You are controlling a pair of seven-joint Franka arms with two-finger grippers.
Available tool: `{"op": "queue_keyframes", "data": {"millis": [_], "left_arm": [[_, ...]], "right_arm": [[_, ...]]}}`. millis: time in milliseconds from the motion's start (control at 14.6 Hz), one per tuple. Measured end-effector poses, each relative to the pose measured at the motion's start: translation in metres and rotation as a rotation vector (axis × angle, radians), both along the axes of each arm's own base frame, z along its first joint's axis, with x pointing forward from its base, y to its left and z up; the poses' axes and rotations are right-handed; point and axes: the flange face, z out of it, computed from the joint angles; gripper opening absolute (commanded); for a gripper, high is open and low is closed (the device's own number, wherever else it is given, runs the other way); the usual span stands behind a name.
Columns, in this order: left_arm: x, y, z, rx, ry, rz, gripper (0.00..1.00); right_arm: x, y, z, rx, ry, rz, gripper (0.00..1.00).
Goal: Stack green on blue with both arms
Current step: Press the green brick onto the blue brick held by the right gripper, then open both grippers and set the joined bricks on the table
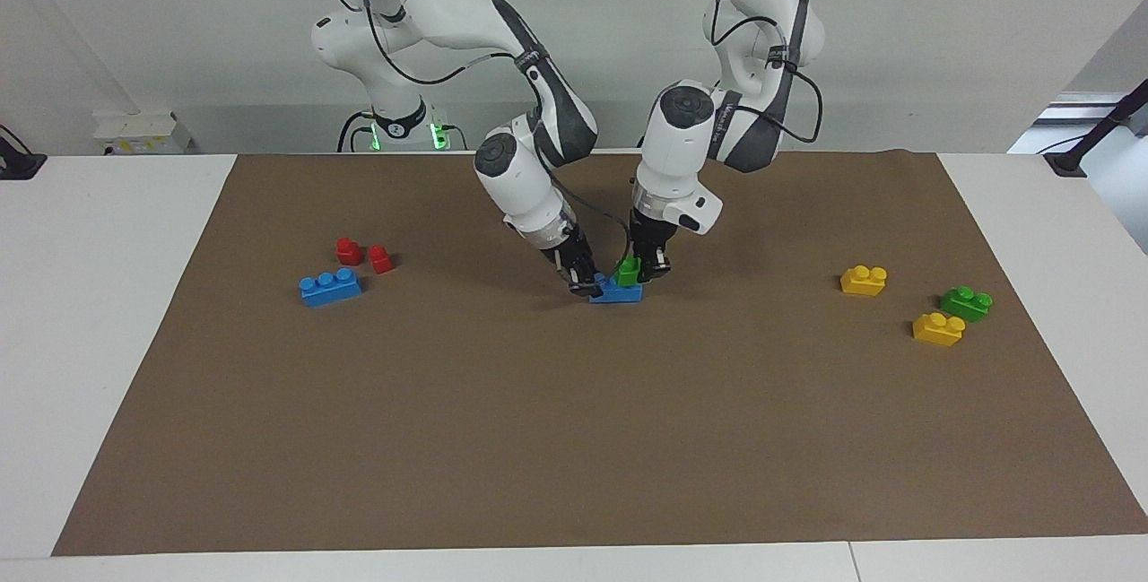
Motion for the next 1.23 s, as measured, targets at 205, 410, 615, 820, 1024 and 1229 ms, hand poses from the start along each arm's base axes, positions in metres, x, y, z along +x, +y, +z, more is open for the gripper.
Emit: {"op": "queue_keyframes", "data": {"millis": [205,410,615,820,1024,1229], "left_arm": [[-0.002,-0.006,-0.003,0.019,-0.019,0.005,0.00],[-0.004,-0.009,-0.003,0.027,-0.029,0.009,0.00],[-0.005,-0.010,-0.003,0.034,-0.035,-0.001,0.00],[-0.005,-0.011,-0.003,0.040,-0.038,-0.008,0.00],[-0.011,-0.013,-0.011,0.052,-0.031,-0.022,0.00],[-0.010,-0.014,-0.021,0.065,-0.030,-0.033,0.00]], "right_arm": [[0.000,-0.001,-0.001,0.005,0.001,-0.006,0.00],[0.000,-0.001,-0.001,0.005,0.001,-0.006,0.00],[0.000,-0.001,-0.001,0.005,0.001,-0.006,0.00],[0.000,-0.001,-0.001,0.005,0.001,-0.006,0.00],[0.000,0.000,-0.001,0.005,-0.002,0.001,0.00],[-0.001,0.001,-0.001,0.003,-0.011,0.018,0.00]]}}
